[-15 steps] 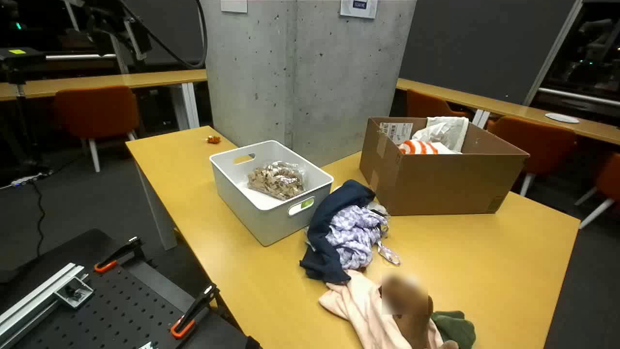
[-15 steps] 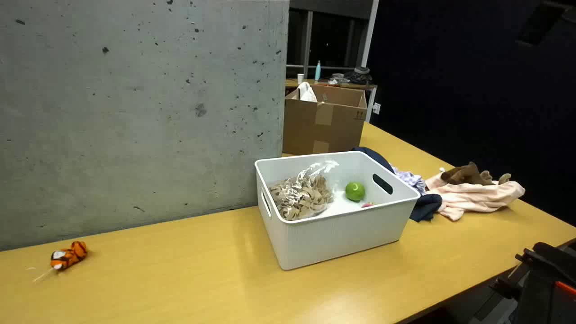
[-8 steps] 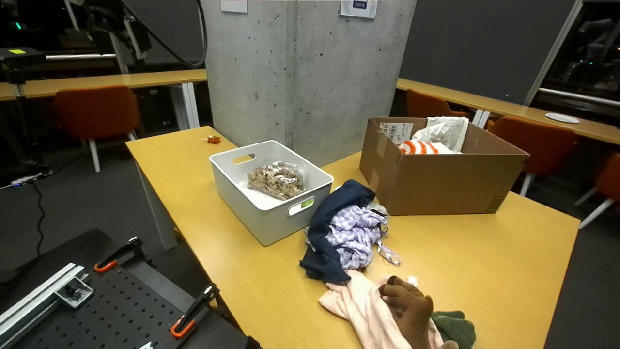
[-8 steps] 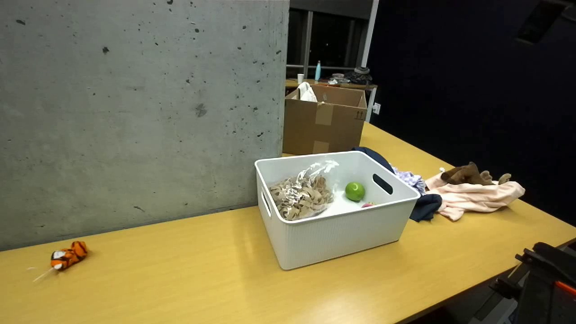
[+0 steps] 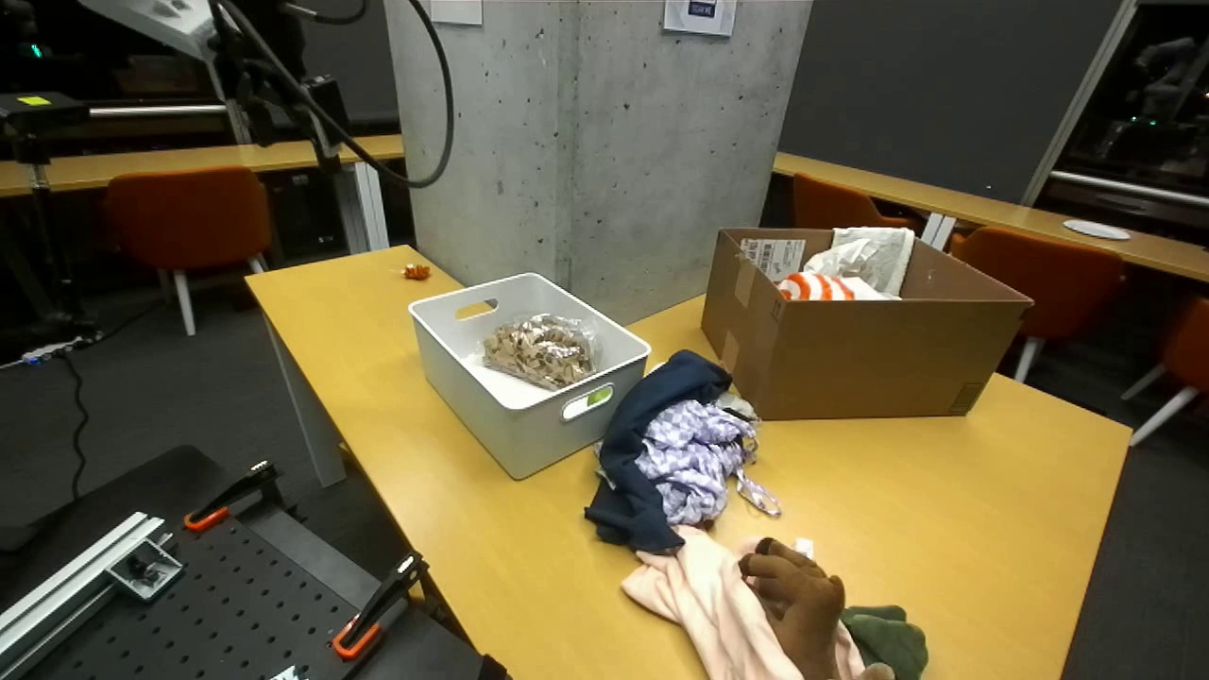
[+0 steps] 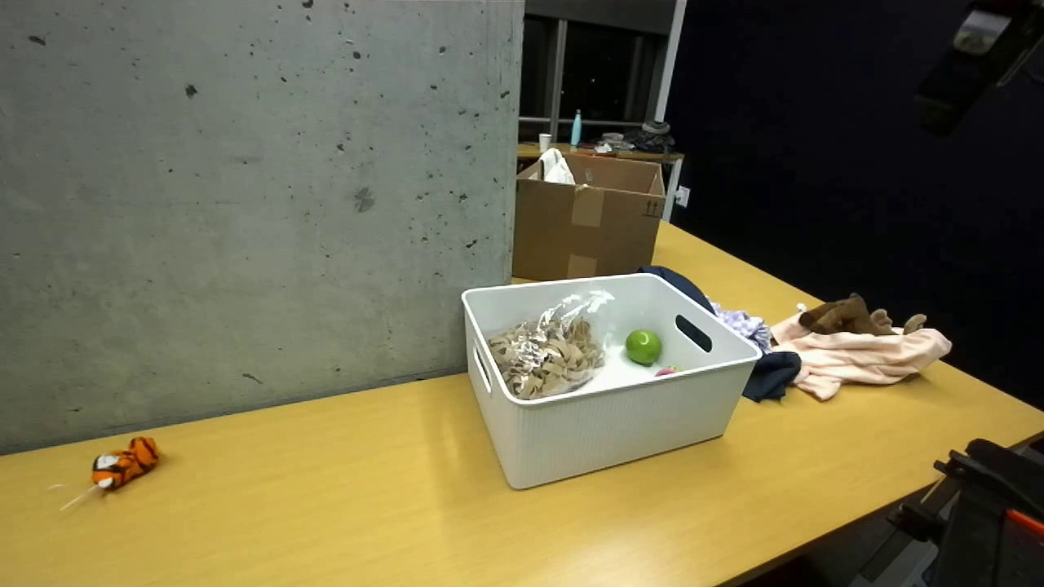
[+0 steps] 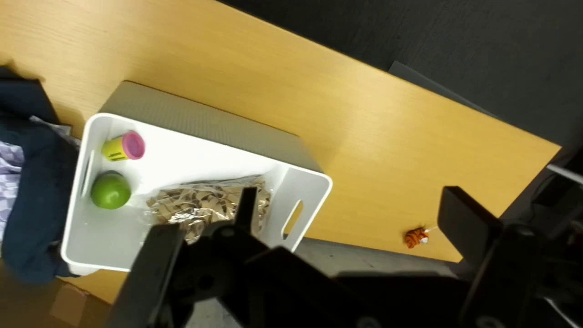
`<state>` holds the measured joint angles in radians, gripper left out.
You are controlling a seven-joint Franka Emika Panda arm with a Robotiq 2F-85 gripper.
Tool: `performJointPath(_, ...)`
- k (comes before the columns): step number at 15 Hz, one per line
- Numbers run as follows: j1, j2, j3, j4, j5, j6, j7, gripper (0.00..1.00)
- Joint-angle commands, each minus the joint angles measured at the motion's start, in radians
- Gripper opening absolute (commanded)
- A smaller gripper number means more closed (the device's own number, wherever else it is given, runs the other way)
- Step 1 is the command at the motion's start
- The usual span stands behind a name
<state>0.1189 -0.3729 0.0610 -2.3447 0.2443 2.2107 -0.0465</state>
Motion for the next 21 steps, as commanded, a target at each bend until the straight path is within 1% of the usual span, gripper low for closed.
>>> performJointPath(1,-0.065,0.049,-0.041,-0.058,-0.027,0.166,0.011,1.0)
performJointPath(4,-0.126,0.159,-0.075,-0.064,-0.055,0.34,0.036,1.0)
performJointPath(6,-0.157,0.254,-0.104,-0.04,-0.062,0.417,0.038,1.0)
performJointPath(8,-0.182,0.344,-0.129,-0.015,-0.058,0.468,0.046,1.0)
performJointPath(11,-0.212,0.462,-0.157,0.029,-0.033,0.51,0.04,1.0)
performJointPath(15,-0.268,0.584,-0.168,0.084,0.03,0.518,0.018,1.0)
performJointPath(18,-0.32,0.646,-0.163,0.106,0.074,0.516,0.011,1.0)
performJointPath(21,-0.374,0.669,-0.17,0.085,0.097,0.504,0.009,1.0)
